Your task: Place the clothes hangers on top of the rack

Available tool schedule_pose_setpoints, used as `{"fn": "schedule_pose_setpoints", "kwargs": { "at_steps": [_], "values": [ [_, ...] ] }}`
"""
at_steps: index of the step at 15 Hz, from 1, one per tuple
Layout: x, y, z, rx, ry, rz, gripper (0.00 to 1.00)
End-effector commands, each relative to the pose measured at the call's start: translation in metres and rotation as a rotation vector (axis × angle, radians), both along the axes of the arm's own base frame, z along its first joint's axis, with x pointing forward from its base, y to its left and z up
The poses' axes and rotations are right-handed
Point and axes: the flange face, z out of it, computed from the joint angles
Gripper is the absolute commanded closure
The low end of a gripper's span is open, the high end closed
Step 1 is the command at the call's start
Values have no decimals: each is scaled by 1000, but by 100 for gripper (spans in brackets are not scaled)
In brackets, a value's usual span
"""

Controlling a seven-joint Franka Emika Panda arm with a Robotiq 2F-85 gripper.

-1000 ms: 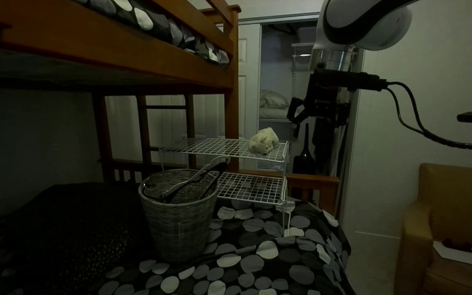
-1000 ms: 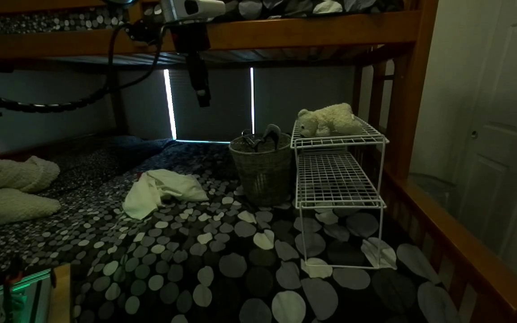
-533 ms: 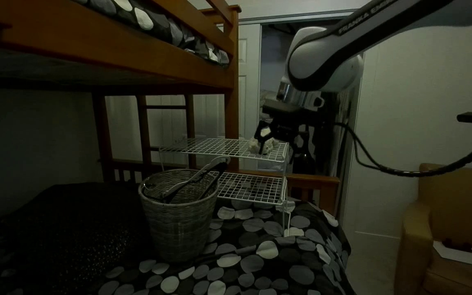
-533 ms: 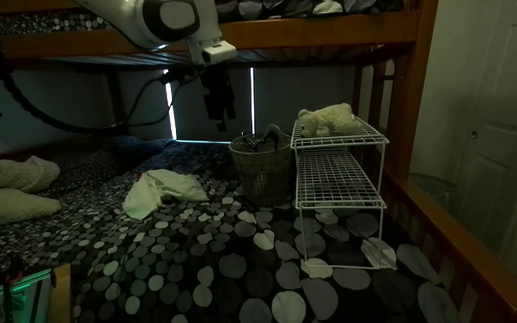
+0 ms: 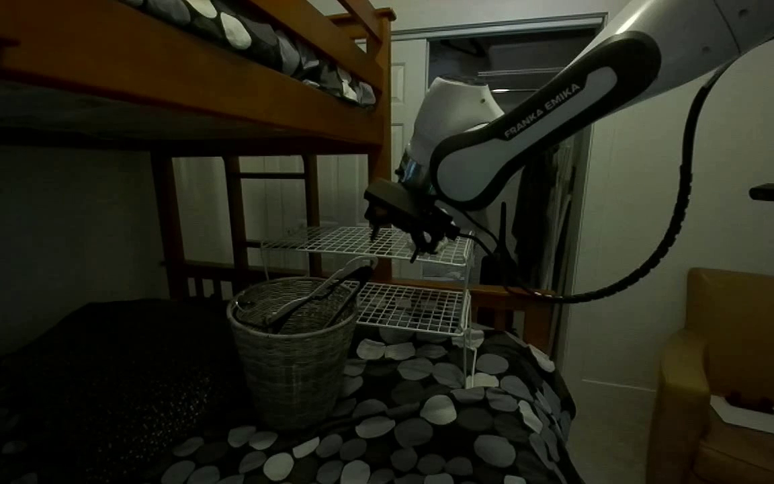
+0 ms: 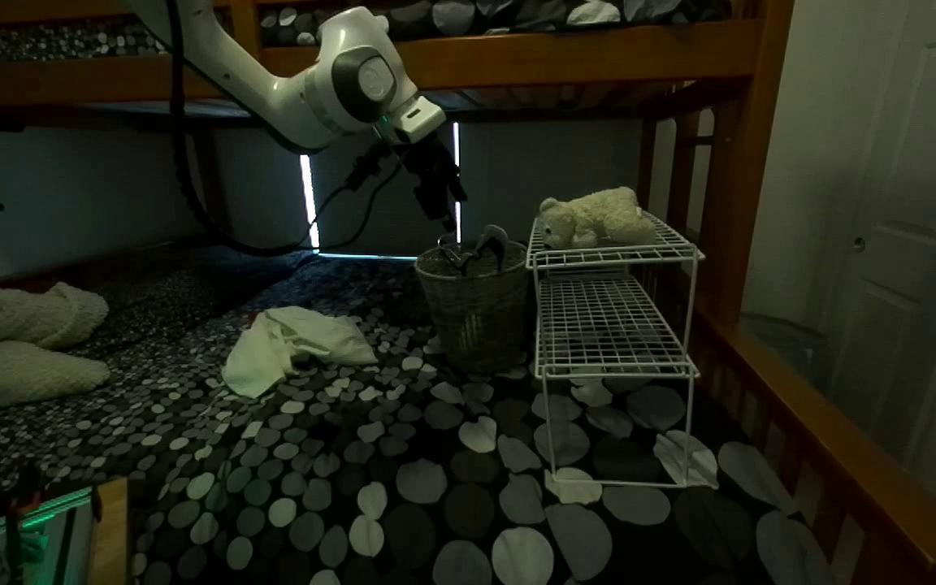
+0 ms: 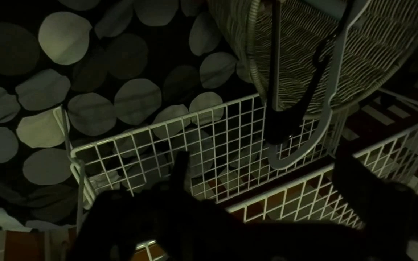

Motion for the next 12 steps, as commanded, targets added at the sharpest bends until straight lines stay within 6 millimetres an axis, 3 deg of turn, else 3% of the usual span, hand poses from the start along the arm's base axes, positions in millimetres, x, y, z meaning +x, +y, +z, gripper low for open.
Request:
{"fn": "schedule_pose_setpoints", "kwargs": {
  "at_steps": [1,3,9,12],
  "values": [
    [0,0,0,0,1,1,0],
    [1,2,3,11,-54,-28,0],
    [26,-26,28,59,-286,-219,0],
    [39,-3,-1,116,-284,-278,0]
  ]
}}
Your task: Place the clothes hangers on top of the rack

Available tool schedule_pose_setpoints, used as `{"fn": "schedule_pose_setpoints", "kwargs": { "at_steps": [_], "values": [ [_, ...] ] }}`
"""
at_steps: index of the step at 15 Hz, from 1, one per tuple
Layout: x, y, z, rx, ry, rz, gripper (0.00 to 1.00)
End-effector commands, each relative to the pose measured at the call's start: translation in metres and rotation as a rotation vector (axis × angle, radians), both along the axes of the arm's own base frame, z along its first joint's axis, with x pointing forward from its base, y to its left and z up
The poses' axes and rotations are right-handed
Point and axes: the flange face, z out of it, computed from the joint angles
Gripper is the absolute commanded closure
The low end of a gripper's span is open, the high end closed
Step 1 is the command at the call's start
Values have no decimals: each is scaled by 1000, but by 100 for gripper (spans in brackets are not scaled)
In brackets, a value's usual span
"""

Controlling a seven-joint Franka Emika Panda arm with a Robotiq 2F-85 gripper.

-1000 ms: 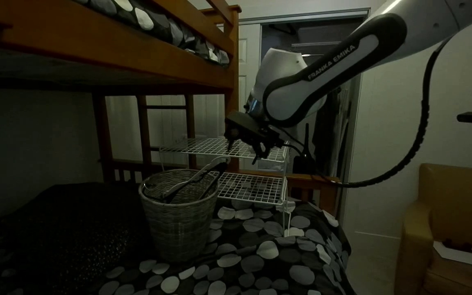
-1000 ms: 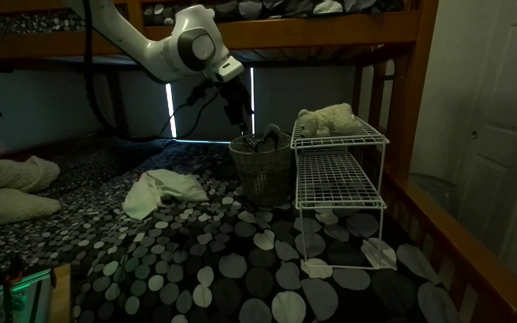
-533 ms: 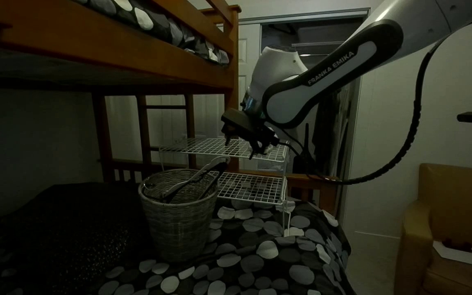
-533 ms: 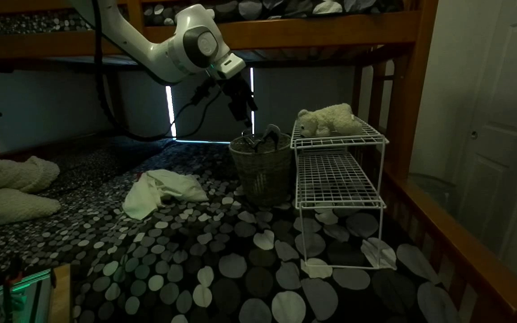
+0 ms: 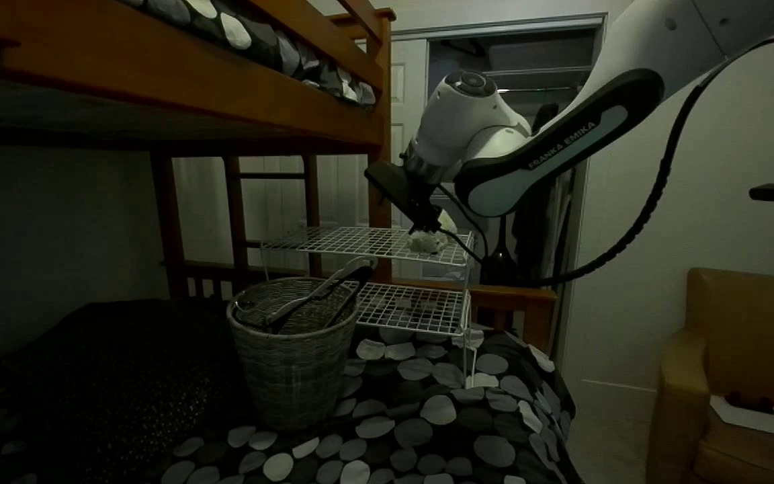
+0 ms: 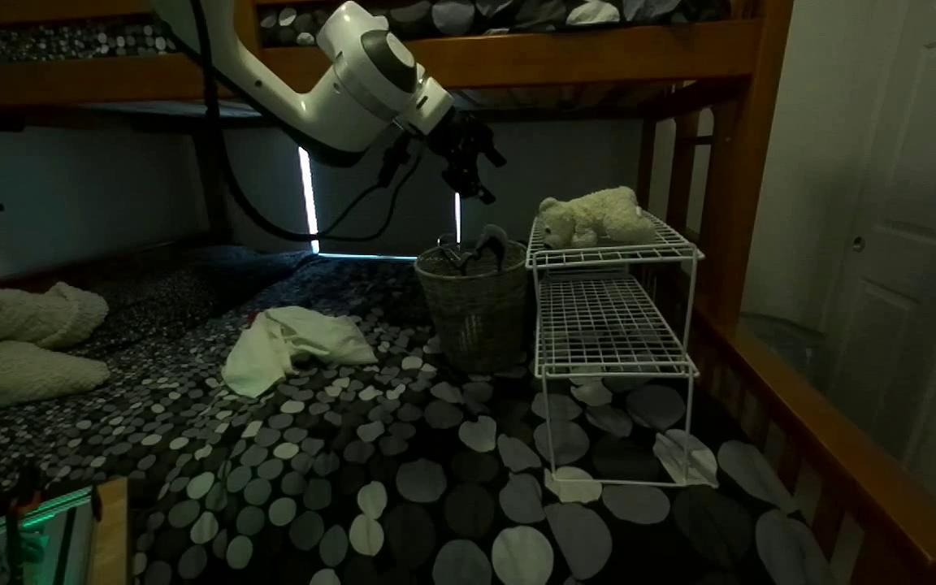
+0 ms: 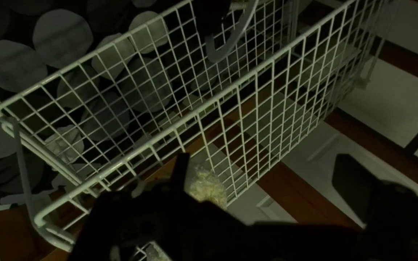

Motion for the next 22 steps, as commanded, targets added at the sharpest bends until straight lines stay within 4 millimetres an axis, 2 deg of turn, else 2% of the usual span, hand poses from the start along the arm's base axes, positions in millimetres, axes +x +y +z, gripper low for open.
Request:
{"fn": "schedule_pose_setpoints", "kwargs": {
  "at_steps": [1,4,6,9,12,14,15,16,19,22],
  "values": [
    [19,31,-44,105,14,-57,0],
    [29,52,-81,228,74,-67,0],
    [35,48,-93,288,80,-100,0],
    [49,40,-99,367,64,-95,0],
    [59,39,-99,442,35,-41,0],
    [61,42,-107,501,46,-11,0],
    [61,46,-112,539,79,8,25],
    [60,50,-116,553,103,23,26],
    [56,61,-124,601,197,84,51],
    [55,54,-112,613,273,102,74]
  ]
}}
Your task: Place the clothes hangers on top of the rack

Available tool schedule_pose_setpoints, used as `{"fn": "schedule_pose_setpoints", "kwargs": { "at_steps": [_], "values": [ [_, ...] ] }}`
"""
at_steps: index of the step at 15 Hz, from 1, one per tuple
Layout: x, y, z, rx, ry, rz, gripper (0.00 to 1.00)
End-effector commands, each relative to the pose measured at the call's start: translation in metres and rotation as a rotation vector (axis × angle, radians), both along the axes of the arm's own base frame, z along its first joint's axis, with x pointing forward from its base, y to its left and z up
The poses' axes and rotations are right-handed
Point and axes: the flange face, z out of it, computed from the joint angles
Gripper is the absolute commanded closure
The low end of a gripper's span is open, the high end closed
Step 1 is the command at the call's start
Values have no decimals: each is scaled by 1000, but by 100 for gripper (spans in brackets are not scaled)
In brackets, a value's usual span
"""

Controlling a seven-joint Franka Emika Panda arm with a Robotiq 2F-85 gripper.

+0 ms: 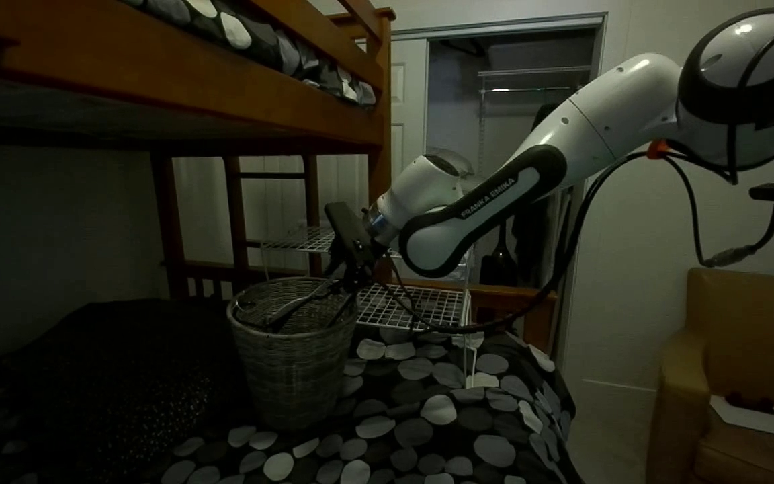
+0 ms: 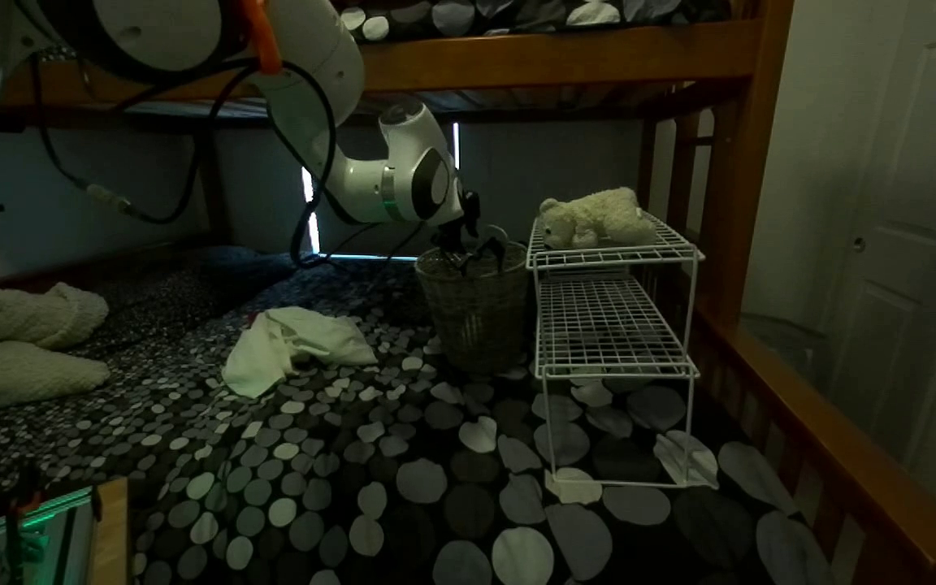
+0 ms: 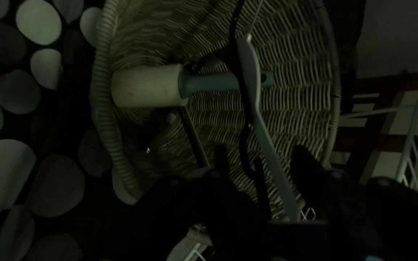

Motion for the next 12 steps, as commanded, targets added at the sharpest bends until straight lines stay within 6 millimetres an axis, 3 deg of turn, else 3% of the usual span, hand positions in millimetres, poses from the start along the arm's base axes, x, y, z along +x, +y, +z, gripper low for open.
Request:
{"fn": "schedule_pose_setpoints", "kwargs": {
  "at_steps": [1,3,5,6,8,10,11,12],
  "values": [
    [0,-16,11,16,73,29,81],
    [0,-29,18,8,96,13,96],
    [0,-41,22,0,123,1,100],
    [1,-44,22,-1,130,-2,68],
    [-2,-47,32,-6,68,19,72],
    [-5,-53,48,-3,1,-10,59],
    [8,-52,38,24,34,3,77],
    [8,-52,41,22,19,9,70]
  ]
}}
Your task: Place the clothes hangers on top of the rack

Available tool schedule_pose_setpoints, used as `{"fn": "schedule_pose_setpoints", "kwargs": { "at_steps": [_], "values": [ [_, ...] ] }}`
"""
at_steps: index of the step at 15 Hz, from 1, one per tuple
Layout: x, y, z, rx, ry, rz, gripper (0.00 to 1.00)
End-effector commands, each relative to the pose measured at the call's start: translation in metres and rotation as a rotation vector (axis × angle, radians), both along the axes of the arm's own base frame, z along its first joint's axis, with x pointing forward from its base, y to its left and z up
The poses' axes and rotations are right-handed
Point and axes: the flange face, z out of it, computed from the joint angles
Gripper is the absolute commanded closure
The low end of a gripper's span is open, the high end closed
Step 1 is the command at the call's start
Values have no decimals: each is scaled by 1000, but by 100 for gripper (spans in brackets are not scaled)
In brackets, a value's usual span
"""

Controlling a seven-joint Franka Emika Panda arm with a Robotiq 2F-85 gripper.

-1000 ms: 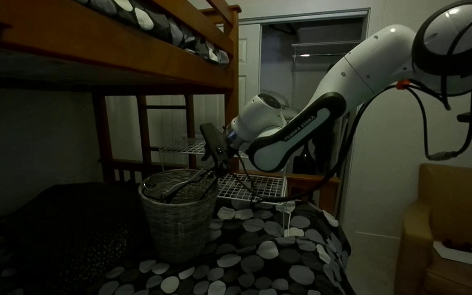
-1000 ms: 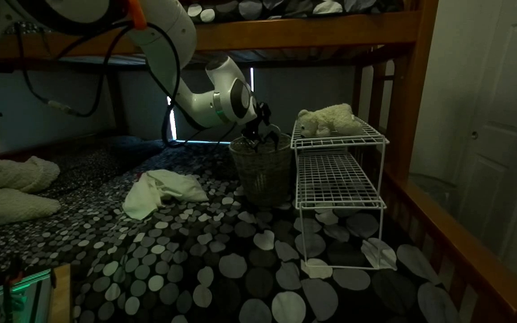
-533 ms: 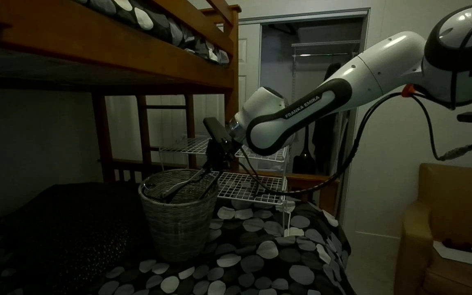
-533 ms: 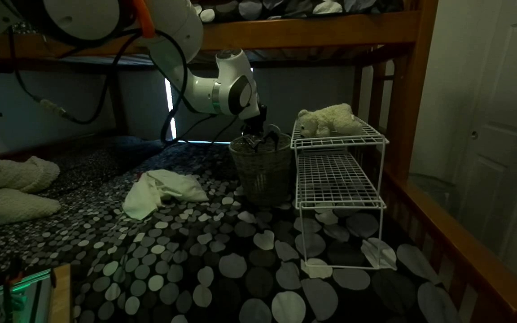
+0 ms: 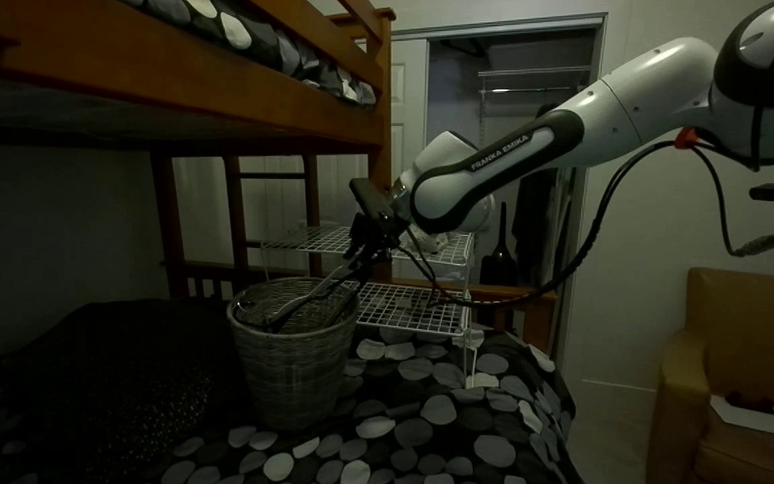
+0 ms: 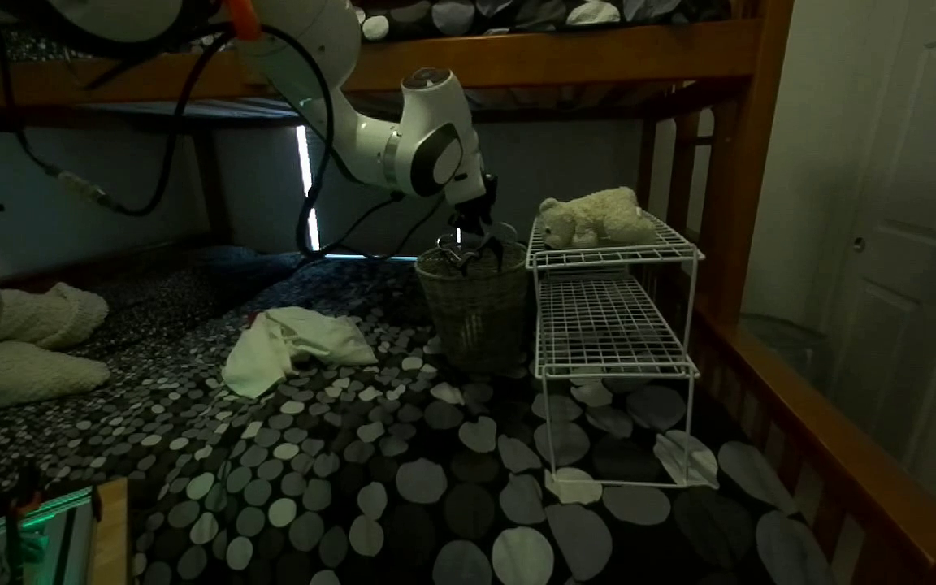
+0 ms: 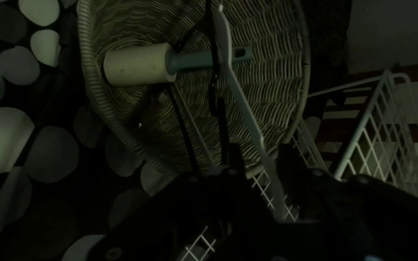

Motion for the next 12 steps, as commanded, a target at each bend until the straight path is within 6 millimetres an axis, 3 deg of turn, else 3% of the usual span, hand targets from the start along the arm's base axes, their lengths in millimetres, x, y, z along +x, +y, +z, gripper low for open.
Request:
{"fn": "schedule_pose_setpoints", "kwargs": {
  "at_steps": [1,2,3,4,6,8,12],
  "values": [
    [-2,1,4,-5,-9,-2,61],
    [-4,3,8,-12,-13,-3,59],
    [-5,3,10,-16,-17,-4,33],
    [-8,7,14,-23,-28,1,32],
    [-3,-4,20,-11,-53,-39,17],
    [9,-17,6,11,-56,-49,3],
    [26,-32,-12,41,-9,-68,0]
  ]
}}
